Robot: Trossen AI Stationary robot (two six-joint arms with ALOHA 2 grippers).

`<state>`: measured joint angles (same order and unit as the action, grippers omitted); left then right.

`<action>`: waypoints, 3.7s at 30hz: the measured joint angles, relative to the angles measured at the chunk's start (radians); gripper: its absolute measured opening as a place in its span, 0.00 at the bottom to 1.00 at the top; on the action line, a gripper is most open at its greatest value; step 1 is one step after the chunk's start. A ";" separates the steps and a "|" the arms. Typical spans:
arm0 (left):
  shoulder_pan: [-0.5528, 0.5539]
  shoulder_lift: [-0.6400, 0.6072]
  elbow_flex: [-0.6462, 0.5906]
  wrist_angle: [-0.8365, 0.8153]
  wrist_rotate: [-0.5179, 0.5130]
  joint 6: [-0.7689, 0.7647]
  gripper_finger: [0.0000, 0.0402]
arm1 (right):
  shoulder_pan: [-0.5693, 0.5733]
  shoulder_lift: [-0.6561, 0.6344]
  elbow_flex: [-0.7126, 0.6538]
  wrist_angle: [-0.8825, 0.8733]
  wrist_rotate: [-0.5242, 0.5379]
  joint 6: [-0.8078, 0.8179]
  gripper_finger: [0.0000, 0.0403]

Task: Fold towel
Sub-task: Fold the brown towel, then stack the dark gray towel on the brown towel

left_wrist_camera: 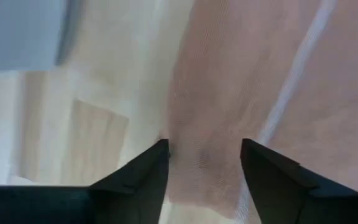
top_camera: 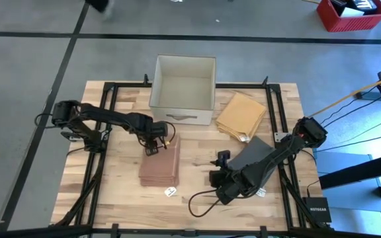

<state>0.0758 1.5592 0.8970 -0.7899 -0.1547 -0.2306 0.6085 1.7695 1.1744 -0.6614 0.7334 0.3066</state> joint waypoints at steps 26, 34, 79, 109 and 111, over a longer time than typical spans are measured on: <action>-0.373 -0.204 0.126 0.153 -0.138 -0.247 0.49 | 0.055 -0.101 -0.106 -0.346 -0.508 0.820 0.50; -0.428 -0.196 0.125 0.206 -0.148 -0.280 0.49 | 0.079 -0.101 -0.266 0.015 -0.499 0.784 0.50; -0.427 -0.065 0.124 0.221 0.042 -0.292 0.49 | -0.619 -0.260 -0.296 0.110 -0.811 -0.234 0.50; -0.507 -0.081 0.124 0.221 -0.023 -0.435 0.49 | -0.775 -0.060 -0.400 0.283 -1.187 -0.367 0.18; -0.513 -0.081 0.124 0.214 -0.039 -0.435 0.49 | -0.774 -0.058 -0.401 0.285 -1.203 -0.365 0.08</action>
<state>-0.4372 1.4784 1.0214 -0.5758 -0.1934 -0.6654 -0.1656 1.7111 0.7730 -0.3767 -0.4696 -0.0581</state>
